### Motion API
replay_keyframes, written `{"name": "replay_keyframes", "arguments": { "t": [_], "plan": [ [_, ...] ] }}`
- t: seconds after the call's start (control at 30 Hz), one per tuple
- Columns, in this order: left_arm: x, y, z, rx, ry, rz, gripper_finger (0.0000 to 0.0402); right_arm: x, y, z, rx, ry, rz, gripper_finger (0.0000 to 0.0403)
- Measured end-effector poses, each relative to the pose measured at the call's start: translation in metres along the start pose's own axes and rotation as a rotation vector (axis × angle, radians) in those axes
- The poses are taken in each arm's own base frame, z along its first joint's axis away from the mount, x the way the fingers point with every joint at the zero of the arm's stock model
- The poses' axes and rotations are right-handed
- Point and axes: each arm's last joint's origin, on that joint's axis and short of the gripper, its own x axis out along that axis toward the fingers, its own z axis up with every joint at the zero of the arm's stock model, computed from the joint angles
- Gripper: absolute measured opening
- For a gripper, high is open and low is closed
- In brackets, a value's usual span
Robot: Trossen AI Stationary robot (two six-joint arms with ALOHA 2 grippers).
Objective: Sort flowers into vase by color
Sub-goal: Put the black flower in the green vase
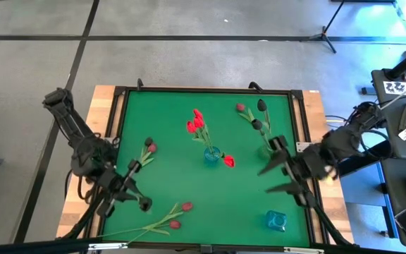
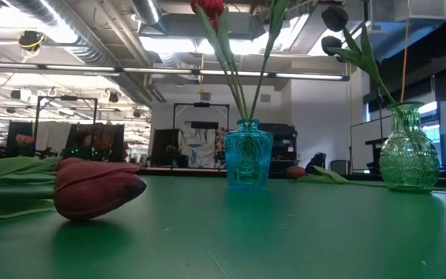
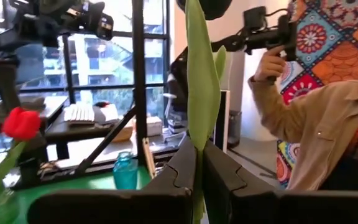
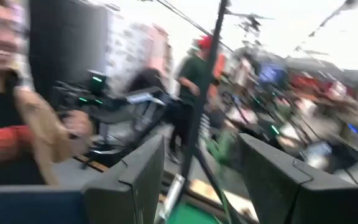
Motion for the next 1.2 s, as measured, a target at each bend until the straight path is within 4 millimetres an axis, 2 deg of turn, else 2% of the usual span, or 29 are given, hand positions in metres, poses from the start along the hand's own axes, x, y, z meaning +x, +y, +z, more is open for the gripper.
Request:
{"name": "replay_keyframes", "arguments": {
  "t": [0.23,0.33,0.53,0.63,0.8,0.9,1.07,1.2],
  "plan": [
    [0.017,-0.015,-0.012,0.023,-0.05,-0.021,0.001,0.0,0.011,-0.001,-0.084,0.017,0.054,0.0202],
    [0.023,-0.018,-0.017,0.034,-0.072,-0.026,0.001,0.006,0.016,-0.013,-0.029,0.098,0.091,0.0202],
    [0.034,-0.018,-0.024,0.046,-0.098,-0.086,0.001,0.027,0.045,-0.04,0.073,0.247,0.149,0.0202],
    [0.041,-0.019,-0.032,0.038,-0.109,-0.144,0.001,0.025,0.055,-0.047,0.132,0.334,0.112,0.0202],
    [0.055,-0.021,-0.05,0.013,-0.131,-0.135,0.001,0.018,0.076,-0.051,0.298,0.423,0.029,0.0202],
    [0.065,-0.023,-0.059,-0.005,-0.131,-0.125,0.001,0.021,0.097,-0.057,0.39,0.447,0.011,0.0202],
    [0.092,-0.031,-0.062,0.011,-0.114,-0.104,0.001,0.028,0.13,-0.074,0.478,0.487,-0.079,0.0202],
    [0.11,-0.031,-0.066,0.03,-0.065,-0.011,0.001,0.037,0.145,-0.09,0.484,0.502,-0.162,0.0202]
  ]
}}
